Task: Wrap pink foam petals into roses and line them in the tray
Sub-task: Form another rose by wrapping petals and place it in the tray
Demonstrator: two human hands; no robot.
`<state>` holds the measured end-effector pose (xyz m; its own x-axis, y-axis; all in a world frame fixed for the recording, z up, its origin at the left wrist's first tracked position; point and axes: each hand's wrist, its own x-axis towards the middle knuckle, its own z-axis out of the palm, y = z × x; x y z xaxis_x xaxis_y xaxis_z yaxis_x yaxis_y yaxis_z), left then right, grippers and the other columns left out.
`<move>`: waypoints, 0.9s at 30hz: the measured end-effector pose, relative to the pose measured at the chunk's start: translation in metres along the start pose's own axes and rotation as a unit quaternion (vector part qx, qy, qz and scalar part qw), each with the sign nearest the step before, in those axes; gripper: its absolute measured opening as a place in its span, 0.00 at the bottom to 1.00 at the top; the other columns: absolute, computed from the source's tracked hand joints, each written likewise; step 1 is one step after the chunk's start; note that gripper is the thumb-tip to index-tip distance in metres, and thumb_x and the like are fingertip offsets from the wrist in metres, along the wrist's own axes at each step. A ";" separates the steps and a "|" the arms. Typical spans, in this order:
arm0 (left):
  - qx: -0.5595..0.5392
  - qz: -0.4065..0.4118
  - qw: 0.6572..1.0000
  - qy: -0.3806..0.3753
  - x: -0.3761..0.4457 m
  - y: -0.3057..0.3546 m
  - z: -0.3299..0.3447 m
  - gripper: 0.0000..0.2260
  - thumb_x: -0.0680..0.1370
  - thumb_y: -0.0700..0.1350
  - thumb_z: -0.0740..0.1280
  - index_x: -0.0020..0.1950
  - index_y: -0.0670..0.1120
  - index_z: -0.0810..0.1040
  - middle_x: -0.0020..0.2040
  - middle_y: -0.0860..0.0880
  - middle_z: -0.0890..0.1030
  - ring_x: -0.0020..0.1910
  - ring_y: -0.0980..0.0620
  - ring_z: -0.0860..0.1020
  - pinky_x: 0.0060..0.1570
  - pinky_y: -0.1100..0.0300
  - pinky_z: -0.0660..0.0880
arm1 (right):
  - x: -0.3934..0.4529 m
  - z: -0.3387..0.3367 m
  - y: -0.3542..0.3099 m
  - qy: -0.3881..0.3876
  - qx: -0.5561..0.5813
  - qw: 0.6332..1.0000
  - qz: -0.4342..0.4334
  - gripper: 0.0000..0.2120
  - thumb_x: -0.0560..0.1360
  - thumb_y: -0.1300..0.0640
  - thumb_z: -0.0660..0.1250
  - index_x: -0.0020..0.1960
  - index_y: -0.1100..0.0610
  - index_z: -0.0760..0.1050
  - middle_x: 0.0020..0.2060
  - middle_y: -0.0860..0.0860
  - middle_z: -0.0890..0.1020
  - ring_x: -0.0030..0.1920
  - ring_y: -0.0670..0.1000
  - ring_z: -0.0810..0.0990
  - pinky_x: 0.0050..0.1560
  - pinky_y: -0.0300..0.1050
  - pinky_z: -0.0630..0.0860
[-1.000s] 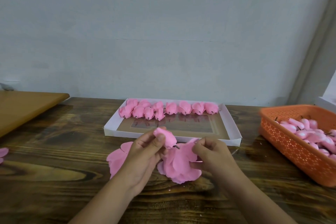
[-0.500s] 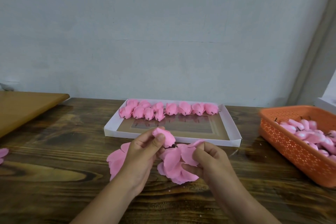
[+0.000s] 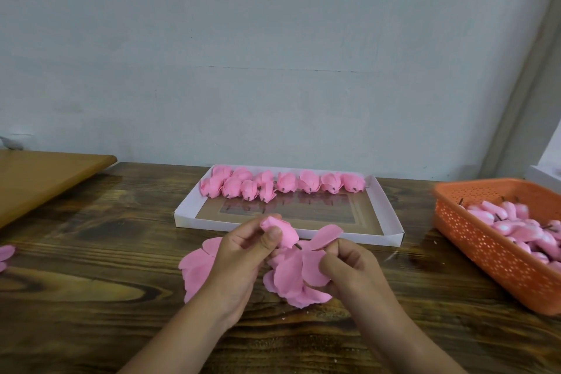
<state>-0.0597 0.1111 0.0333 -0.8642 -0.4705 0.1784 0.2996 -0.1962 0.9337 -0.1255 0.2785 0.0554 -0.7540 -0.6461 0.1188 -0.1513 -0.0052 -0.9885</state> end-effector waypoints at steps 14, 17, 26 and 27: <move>-0.036 -0.032 0.999 0.009 -0.002 -0.001 0.004 0.16 0.69 0.53 0.74 0.53 0.47 0.86 0.49 0.45 0.85 0.47 0.48 0.80 0.50 0.54 0.77 | -0.004 0.006 0.005 0.055 0.036 0.995 -0.079 0.11 0.72 0.60 0.56 0.43 0.52 0.77 0.41 0.53 0.86 0.43 0.50 0.85 0.39 0.44 0.80; -0.036 -0.035 0.999 -0.003 -0.003 0.000 0.008 0.17 0.68 0.52 0.75 0.53 0.46 0.86 0.50 0.43 0.86 0.49 0.48 0.84 0.51 0.55 0.80 | -0.001 0.009 0.008 0.057 -0.009 0.994 -0.089 0.23 0.77 0.71 0.55 0.44 0.43 0.75 0.46 0.49 0.87 0.47 0.51 0.85 0.45 0.52 0.81; -0.020 -0.038 0.999 -0.011 -0.005 0.001 0.010 0.19 0.69 0.56 0.77 0.55 0.46 0.86 0.54 0.43 0.86 0.52 0.47 0.84 0.49 0.56 0.80 | 0.000 0.016 0.007 0.108 -0.040 0.987 -0.111 0.14 0.77 0.66 0.68 0.47 0.48 0.85 0.40 0.47 0.87 0.40 0.50 0.87 0.41 0.51 0.85; -0.018 -0.038 0.999 -0.013 -0.006 0.001 0.010 0.19 0.70 0.57 0.77 0.55 0.46 0.86 0.54 0.42 0.86 0.52 0.47 0.84 0.49 0.56 0.80 | 0.001 0.017 0.006 0.114 -0.041 0.987 -0.107 0.12 0.76 0.65 0.69 0.46 0.49 0.85 0.40 0.48 0.87 0.38 0.51 0.87 0.41 0.54 0.84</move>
<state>-0.0585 0.1221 0.0361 -0.8948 -0.4313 0.1155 0.2464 -0.2614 0.9332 -0.1163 0.2650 0.0475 -0.8215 -0.4489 0.3517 -0.3670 -0.0558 -0.9285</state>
